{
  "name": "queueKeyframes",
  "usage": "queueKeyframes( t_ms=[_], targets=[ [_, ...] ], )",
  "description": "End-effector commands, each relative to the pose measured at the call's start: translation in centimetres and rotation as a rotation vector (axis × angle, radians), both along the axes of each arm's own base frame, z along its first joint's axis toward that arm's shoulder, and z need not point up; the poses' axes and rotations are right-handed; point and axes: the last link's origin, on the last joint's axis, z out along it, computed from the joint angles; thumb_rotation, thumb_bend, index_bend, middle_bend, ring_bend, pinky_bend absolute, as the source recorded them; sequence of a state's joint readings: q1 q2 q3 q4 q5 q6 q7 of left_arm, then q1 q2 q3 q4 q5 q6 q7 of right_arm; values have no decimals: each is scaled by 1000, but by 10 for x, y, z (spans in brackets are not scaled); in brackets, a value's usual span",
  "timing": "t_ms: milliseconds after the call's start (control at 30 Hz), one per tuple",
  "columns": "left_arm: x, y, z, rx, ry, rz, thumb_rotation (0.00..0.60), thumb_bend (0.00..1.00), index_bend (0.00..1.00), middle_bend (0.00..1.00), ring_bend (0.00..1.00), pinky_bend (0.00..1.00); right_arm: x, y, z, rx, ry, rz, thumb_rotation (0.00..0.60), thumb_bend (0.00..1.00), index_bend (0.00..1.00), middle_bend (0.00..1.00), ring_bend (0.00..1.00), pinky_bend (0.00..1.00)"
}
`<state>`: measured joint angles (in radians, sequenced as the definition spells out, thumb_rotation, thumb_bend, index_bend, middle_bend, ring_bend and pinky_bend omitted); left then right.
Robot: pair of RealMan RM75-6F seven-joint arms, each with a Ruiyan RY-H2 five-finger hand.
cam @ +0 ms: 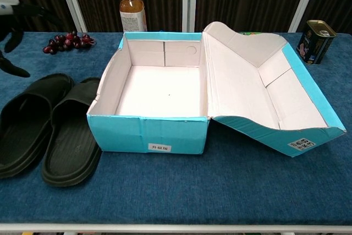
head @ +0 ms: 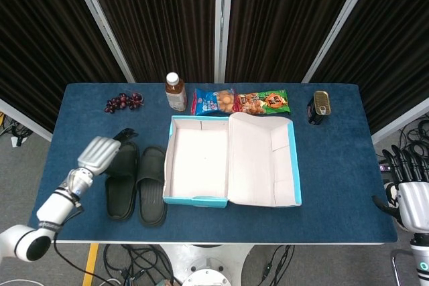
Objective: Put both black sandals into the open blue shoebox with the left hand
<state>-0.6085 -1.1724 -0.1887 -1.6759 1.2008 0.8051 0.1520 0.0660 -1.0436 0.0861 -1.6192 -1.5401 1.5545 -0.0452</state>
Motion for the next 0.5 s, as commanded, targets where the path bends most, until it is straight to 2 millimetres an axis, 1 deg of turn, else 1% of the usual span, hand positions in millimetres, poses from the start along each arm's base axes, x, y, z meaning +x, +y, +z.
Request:
queueKeyframes(
  t_ms=[33,100,233,333,500],
  targets=[
    [21,11,-31,-98,7,13,600,0,113,88,645,781,-2,0,0,4,-3,-6,600,21,0,31,0,33],
    [25,16,-43,-127,2,40,600,0,106,83,645,781,-3,0,0,7,-6,-9,600,21,0,31,0,33],
    [25,22,-57,-158,18,80,600,0,102,77,645,781,-6,-1,-2,15,-16,-17,600,21,0,31,0,33],
    [26,22,-64,-184,29,106,600,0,103,77,649,781,-9,-1,-3,21,-22,-26,600,21,0,31,0,33],
    [26,21,-70,-208,57,137,600,0,102,77,650,781,-13,0,-5,31,-33,-35,600,21,0,31,0,33]
  ],
)
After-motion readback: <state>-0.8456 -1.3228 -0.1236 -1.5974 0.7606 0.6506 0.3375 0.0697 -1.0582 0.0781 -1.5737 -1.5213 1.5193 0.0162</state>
